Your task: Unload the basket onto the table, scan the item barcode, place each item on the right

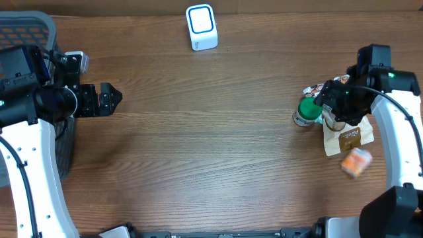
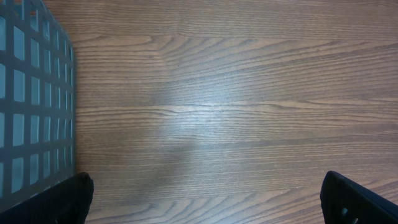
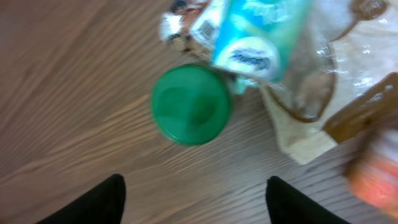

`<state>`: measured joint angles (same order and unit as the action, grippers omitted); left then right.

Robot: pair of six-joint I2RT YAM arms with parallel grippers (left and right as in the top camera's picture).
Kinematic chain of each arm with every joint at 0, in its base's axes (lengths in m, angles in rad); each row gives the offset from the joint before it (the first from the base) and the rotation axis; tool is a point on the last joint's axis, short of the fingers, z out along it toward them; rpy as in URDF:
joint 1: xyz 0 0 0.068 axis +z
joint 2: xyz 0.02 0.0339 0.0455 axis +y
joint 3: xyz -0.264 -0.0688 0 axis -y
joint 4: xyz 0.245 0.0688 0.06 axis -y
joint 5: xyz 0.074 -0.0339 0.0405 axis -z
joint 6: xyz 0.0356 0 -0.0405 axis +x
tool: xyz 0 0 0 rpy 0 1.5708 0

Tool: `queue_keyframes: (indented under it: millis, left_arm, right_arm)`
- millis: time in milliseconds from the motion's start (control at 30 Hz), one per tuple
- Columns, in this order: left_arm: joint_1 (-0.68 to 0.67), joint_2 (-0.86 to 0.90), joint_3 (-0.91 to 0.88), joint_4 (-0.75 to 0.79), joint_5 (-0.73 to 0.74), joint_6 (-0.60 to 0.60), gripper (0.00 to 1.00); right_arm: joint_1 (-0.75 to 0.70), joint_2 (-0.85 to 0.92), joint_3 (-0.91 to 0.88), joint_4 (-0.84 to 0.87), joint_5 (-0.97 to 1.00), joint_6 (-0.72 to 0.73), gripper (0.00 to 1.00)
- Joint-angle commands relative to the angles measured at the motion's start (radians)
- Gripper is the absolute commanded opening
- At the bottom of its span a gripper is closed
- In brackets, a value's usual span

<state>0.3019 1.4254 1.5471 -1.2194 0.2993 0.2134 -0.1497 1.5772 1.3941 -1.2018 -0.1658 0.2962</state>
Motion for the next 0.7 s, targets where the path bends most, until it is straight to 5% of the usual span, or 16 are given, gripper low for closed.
queue_keyframes:
  millis: [0,333,367,400,667]
  left_arm:
    - [0.005,0.006,-0.002,0.000,0.000,0.015,1.00]
    - [0.005,0.006,-0.002,0.000,0.000,0.015,0.99]
    - [0.005,0.006,-0.002,0.001,0.000,0.015,1.00]
    - [0.005,0.006,-0.002,0.000,0.000,0.015,1.00]
    - [0.005,0.006,-0.002,0.001,0.000,0.015,1.00]
  right_arm:
    - [0.005,-0.088,0.084,-0.031,-0.098,-0.095,0.75]
    - [0.103,-0.411,0.133,-0.111,-0.125,-0.115,0.82]
    - [0.116,-0.448,0.133,-0.117,-0.125,-0.115,0.85]
    - [0.132,-0.492,0.133,-0.125,-0.125,-0.115,1.00]
    - [0.179,-0.754,0.133,-0.149,-0.124,-0.115,1.00]
